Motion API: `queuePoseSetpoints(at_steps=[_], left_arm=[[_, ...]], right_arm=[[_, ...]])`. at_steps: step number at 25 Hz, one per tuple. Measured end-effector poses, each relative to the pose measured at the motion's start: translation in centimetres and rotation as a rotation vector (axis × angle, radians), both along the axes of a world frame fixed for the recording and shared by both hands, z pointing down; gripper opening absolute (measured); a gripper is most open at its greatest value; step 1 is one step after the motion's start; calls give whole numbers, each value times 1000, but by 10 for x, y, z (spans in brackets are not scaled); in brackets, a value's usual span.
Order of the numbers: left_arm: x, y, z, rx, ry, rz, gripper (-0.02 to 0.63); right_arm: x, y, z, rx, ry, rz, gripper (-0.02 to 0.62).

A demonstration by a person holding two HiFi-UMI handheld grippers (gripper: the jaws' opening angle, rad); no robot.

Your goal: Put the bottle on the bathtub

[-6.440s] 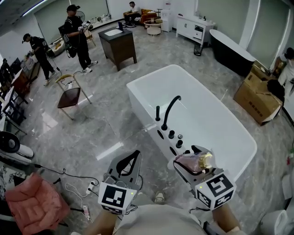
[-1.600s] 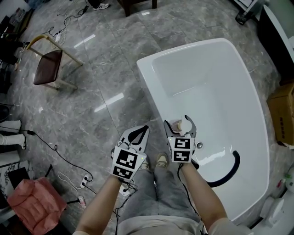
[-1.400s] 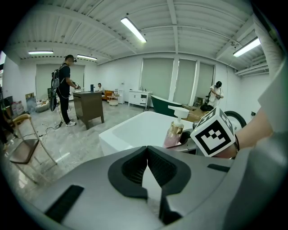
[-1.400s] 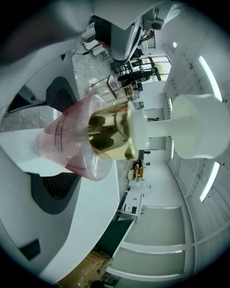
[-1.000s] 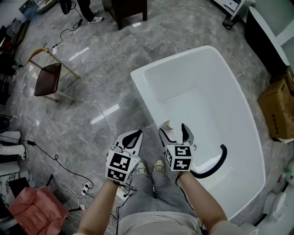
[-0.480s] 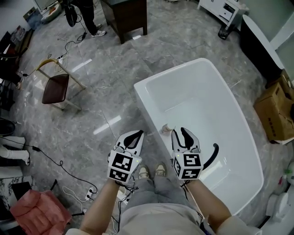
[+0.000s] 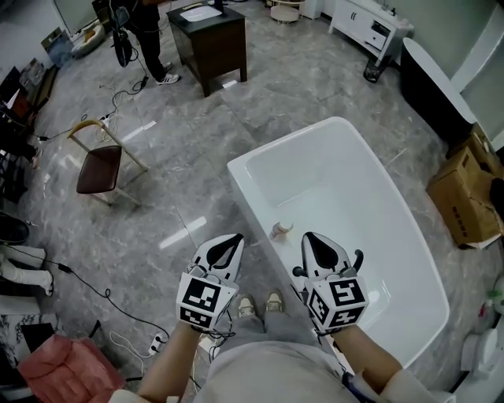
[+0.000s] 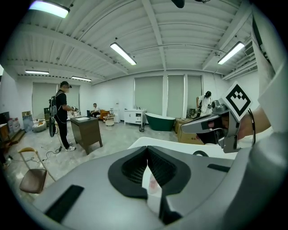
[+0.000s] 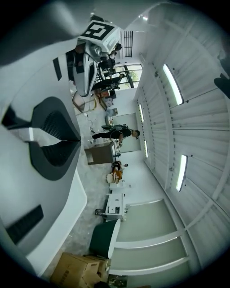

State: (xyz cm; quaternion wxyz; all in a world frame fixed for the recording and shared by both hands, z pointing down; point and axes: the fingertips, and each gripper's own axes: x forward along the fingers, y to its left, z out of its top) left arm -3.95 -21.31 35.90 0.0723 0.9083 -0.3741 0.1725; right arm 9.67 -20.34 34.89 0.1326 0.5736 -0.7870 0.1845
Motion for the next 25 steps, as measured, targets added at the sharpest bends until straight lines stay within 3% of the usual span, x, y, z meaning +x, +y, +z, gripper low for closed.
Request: queuePoseSetpoints(at_steps=[11, 25], left_arm=[[7, 23, -58, 92, 12, 80, 20], [10, 31, -64, 101, 15, 71, 20]], right_arm=[[7, 39, -50, 72, 6, -35, 28], [19, 42, -55, 91, 105, -33, 28]])
